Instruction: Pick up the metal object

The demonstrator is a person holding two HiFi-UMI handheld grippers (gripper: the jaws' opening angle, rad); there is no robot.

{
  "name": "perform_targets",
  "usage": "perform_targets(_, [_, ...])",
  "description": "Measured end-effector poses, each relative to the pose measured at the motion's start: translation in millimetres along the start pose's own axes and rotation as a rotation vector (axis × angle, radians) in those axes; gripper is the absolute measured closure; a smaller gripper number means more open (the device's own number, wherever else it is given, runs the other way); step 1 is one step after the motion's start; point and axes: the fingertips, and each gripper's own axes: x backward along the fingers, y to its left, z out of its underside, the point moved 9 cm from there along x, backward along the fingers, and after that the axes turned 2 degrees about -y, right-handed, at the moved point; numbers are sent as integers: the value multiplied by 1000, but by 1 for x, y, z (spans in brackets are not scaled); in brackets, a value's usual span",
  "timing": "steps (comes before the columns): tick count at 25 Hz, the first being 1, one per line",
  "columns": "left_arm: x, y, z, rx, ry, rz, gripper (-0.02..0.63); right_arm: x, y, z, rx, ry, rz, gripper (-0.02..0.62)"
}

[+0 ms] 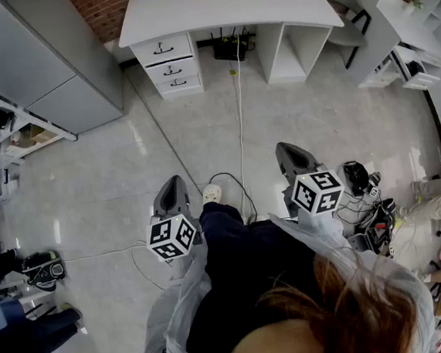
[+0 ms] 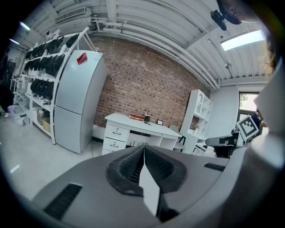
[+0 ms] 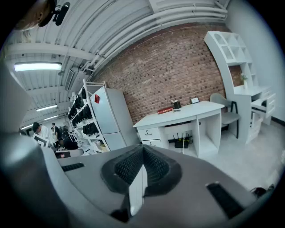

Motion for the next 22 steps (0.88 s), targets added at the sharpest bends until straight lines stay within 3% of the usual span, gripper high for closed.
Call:
perform_targets(11, [21, -27, 12, 6, -70, -18, 583, 25, -13, -4, 29, -30, -32, 591])
perform_targets(18, [18, -55, 27, 1, -40, -15, 583, 32, -28, -3, 78, -17, -46, 591])
perform_targets(22, [7, -64, 27, -8, -22, -7, 584, 24, -35, -3, 42, -11, -50, 591])
